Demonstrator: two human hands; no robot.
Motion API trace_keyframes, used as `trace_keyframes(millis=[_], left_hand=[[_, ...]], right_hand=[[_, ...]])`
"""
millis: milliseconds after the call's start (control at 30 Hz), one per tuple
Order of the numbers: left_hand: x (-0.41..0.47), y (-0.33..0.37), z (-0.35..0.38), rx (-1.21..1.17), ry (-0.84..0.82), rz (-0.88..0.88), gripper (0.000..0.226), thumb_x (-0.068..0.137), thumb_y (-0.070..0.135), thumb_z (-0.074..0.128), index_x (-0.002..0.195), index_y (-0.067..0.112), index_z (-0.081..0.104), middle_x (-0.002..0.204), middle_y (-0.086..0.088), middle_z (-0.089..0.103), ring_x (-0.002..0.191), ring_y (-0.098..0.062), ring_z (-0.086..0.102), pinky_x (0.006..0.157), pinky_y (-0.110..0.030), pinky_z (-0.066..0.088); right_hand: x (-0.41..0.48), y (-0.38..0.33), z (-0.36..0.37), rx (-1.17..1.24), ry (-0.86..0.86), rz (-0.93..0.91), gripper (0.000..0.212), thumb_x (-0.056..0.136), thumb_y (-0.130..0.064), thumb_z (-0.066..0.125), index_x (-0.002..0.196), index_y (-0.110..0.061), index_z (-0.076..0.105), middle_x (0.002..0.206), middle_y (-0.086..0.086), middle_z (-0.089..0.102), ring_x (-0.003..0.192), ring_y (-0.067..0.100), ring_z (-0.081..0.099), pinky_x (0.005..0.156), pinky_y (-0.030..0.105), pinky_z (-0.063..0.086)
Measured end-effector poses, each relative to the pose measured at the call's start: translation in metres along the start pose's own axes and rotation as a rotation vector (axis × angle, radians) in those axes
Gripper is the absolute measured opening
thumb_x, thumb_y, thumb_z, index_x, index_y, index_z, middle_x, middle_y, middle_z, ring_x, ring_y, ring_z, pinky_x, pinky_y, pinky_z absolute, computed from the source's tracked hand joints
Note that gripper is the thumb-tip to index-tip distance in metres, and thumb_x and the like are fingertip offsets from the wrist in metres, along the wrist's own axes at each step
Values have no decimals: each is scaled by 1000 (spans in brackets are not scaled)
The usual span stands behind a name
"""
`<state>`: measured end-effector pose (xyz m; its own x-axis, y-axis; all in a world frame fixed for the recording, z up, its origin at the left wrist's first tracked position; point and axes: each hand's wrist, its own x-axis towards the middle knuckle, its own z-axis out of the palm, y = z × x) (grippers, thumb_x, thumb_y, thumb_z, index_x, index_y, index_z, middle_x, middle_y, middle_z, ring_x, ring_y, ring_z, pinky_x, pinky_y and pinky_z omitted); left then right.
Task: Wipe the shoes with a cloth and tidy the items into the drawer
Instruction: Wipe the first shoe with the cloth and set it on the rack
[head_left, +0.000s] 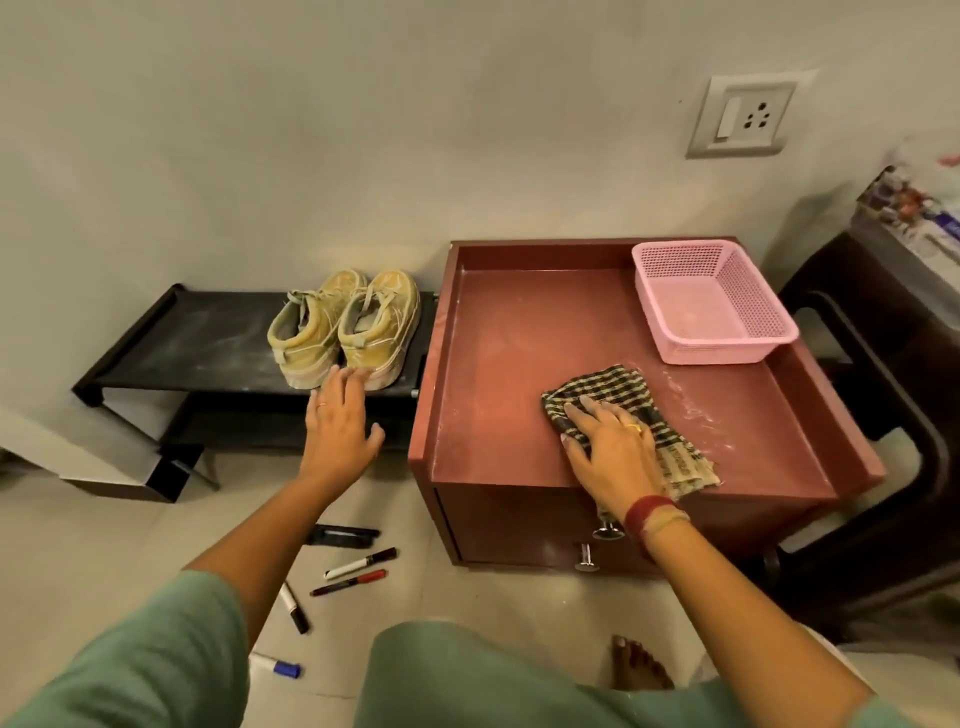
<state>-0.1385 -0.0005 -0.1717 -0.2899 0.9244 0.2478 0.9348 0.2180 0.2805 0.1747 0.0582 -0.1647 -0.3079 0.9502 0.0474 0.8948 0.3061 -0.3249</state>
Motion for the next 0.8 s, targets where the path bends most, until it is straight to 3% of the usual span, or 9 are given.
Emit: trace_keyframes(millis=[67, 167, 300, 367, 533, 667, 800], left_hand=[[15, -9, 5, 64, 0, -4, 90, 76, 13, 73, 149, 16, 21, 152, -14, 24, 142, -33, 23, 114, -51, 21], [37, -23, 11, 183, -36, -25, 110, 73, 24, 79, 154, 18, 3, 159, -13, 9, 145, -32, 14, 116, -47, 15], [59, -32, 20, 295, -83, 25, 124, 70, 35, 81, 152, 16, -10, 161, -8, -2, 148, -25, -1, 118, -42, 4], [65, -32, 21, 280, -70, 27, 124, 68, 34, 83, 153, 17, -6, 161, -7, 2, 148, -25, 3, 118, -43, 7], [80, -39, 26, 268, -53, 25, 124, 58, 25, 89, 152, 23, 8, 150, -16, 25, 138, -36, 25, 109, -48, 27], [91, -46, 27, 343, -42, 124, 119, 45, 27, 92, 139, 22, 19, 127, -19, 44, 116, -40, 40, 91, -51, 39], [94, -38, 18, 417, -93, 115, 109, 48, 29, 90, 134, 18, 25, 121, -17, 44, 112, -39, 42, 90, -48, 38]], right_hand=[[5, -10, 8, 0, -39, -40, 50, 95, -40, 40, 143, -30, 33, 153, -5, 27, 143, 17, 18, 116, 42, 6], [15, -23, 15, -34, -40, -82, 55, 94, -45, 38, 145, -29, 27, 154, -3, 23, 144, 19, 15, 117, 44, 3], [32, -23, 10, -1, 51, -66, 49, 83, -50, 57, 125, -24, 52, 143, 5, 40, 139, 23, 26, 116, 44, 7], [38, -19, 8, 22, 53, -90, 48, 79, -53, 61, 114, -21, 53, 136, 7, 43, 137, 24, 28, 117, 45, 13], [37, -17, 16, 38, -43, -156, 55, 93, -46, 44, 143, -30, 27, 156, 1, 18, 145, 19, 9, 116, 40, 0], [40, -16, 15, 177, -25, -138, 46, 96, -12, 39, 140, -25, 39, 153, 0, 28, 143, 16, 19, 116, 30, 2], [37, -15, 12, 249, 3, -125, 44, 95, -3, 37, 135, -20, 47, 146, 3, 41, 134, 19, 36, 117, 32, 15]])
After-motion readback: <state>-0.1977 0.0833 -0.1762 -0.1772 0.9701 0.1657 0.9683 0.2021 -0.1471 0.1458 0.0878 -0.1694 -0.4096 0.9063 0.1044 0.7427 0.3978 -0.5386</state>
